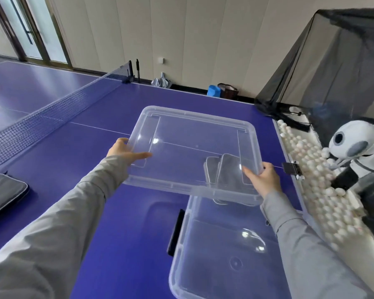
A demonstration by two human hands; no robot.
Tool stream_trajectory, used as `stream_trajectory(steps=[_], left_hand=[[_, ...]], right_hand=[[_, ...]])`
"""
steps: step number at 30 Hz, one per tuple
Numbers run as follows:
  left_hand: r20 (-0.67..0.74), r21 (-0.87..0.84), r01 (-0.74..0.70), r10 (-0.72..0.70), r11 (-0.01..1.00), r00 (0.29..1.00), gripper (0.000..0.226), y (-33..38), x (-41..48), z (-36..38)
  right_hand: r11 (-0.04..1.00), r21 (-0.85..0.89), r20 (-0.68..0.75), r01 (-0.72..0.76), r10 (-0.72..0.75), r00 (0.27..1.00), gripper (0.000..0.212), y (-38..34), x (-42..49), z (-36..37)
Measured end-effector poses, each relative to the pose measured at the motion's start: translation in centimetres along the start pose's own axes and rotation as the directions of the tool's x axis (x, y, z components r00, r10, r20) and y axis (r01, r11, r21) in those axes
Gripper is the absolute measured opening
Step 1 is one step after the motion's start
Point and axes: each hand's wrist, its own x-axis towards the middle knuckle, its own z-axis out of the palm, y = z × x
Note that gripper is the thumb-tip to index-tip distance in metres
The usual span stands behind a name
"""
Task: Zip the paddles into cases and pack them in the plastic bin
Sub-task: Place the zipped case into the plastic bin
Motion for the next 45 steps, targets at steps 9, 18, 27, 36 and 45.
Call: stream_trajectory(steps=[9,18,27,36,45], left_hand=[[0.070,0.100,0.001,-0.008,0.995,0.998,0.081,-3.7,16.0,-6.0],[0.135,0.202,0.041,-0.069,0.979,0.988,0.085,-11.3,26.9,-4.0],[0.189,0.323,0.006,-0.071,0.946,0.979,0.082,-18.7,32.7,-0.2],[0.142,0.333,-0.038,-0.010,0.942,0.990,0.073,-22.7,34.3,1.9],[0.125,0.288,-0.057,0.022,0.956,0.992,0.080,-23.4,33.8,1.7]], right_hand=[[0.985,-0.174,-0.123,0.006,-0.028,0.992,0.055,-7.7,3.4,14.6],[0.975,-0.176,-0.045,-0.135,0.129,0.991,0.066,-5.9,7.7,26.4],[0.942,-0.276,-0.052,-0.193,0.186,0.981,0.069,-0.2,10.0,34.4],[0.896,-0.402,-0.164,-0.191,0.134,0.977,0.065,2.5,10.3,37.7],[0.924,-0.343,-0.101,-0.172,0.146,0.984,0.062,2.1,9.4,36.8]])
